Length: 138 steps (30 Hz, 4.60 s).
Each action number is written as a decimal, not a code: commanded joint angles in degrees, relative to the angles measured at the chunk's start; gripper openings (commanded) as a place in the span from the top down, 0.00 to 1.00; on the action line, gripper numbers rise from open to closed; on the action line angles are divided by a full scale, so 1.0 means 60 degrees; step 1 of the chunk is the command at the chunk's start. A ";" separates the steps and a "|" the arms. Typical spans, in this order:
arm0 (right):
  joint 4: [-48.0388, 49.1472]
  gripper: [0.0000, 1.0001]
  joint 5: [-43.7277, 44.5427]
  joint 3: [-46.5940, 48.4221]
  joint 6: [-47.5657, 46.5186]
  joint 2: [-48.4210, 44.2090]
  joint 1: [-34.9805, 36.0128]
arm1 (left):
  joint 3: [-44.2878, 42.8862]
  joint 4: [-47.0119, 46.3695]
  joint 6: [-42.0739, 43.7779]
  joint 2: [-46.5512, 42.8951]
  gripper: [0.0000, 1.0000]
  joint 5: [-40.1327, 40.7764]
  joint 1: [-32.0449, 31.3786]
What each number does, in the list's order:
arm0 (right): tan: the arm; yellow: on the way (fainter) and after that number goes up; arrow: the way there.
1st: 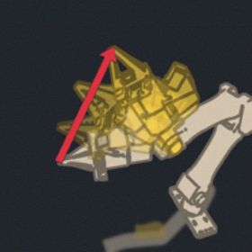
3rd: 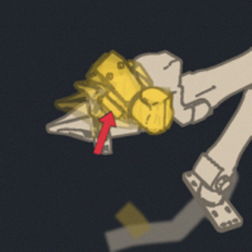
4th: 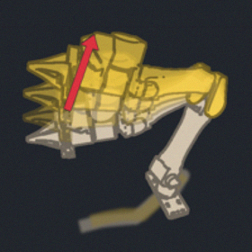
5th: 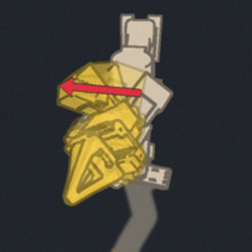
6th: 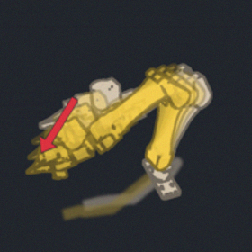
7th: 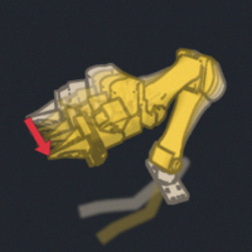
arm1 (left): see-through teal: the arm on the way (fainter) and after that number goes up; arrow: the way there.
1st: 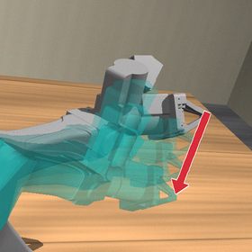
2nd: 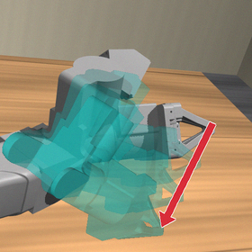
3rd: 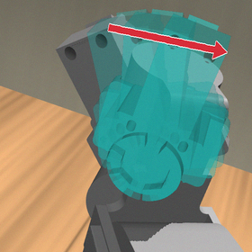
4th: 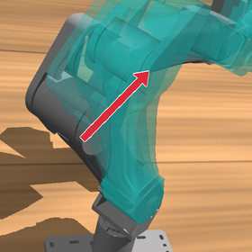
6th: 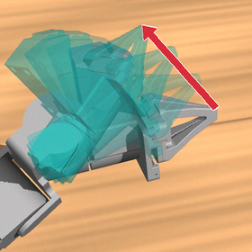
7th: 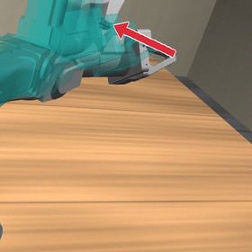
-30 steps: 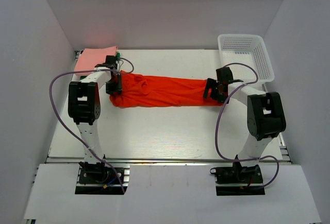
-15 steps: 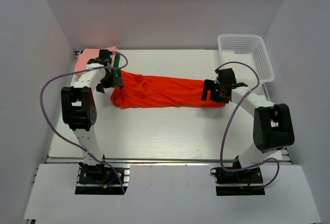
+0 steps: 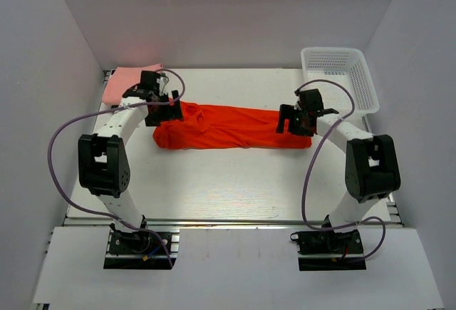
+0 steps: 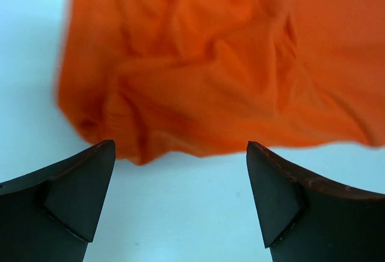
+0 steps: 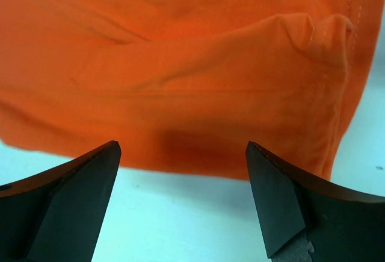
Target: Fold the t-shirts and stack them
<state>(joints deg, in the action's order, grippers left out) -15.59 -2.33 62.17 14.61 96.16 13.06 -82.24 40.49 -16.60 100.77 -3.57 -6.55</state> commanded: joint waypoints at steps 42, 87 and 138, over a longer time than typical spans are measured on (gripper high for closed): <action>0.1269 0.10 -0.4773 -0.0932 -0.0427 0.0395 0.8824 | -0.8281 -0.1680 0.1567 0.8194 0.00 -0.4898 -0.1487; 0.1149 0.32 0.1736 0.9443 -0.3549 0.6545 0.2673 | 0.7144 -0.3246 -0.1100 -0.6292 0.00 -0.2525 -0.1502; 0.1939 1.00 0.1662 0.8725 -0.3432 0.6254 0.1867 | 0.6499 -0.3423 -0.0837 -0.5164 0.00 -0.2876 -0.1502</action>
<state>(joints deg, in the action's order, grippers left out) -6.90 8.34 112.68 -7.53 136.86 25.39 -41.32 20.82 -22.31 70.06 -19.57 -15.25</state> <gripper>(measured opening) 0.011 0.996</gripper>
